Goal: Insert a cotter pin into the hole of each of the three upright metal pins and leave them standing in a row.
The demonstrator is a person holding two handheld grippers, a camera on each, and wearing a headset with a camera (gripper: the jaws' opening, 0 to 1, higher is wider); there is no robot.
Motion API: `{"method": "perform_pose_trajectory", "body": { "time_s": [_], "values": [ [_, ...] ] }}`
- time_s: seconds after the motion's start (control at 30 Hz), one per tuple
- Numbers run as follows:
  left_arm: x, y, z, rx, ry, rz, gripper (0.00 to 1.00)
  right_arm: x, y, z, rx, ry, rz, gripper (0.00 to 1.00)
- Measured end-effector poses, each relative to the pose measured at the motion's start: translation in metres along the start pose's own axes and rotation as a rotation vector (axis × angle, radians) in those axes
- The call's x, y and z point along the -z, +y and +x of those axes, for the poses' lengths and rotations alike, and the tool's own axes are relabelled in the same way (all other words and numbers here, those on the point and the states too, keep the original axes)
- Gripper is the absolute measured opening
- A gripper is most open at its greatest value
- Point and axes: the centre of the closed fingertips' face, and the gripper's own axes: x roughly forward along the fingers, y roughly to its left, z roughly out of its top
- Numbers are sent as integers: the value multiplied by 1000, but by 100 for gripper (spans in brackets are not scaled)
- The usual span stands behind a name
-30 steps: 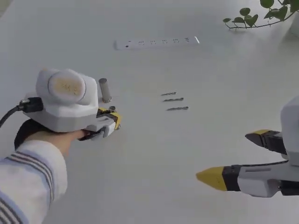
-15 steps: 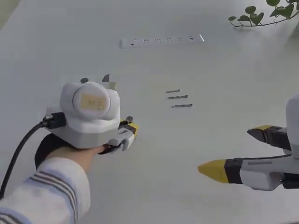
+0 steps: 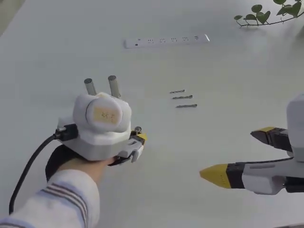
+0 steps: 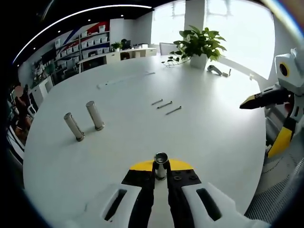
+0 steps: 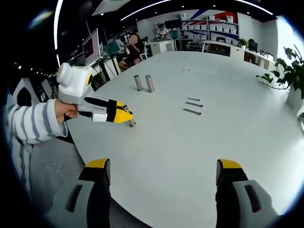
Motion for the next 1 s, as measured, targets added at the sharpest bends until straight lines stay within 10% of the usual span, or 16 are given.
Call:
{"method": "perform_pose_trajectory", "body": {
  "time_s": [1.0],
  "values": [
    [7,-3,-6,-13,-16,-22,6,2,3,0,0,-9,0,98]
  ]
}}
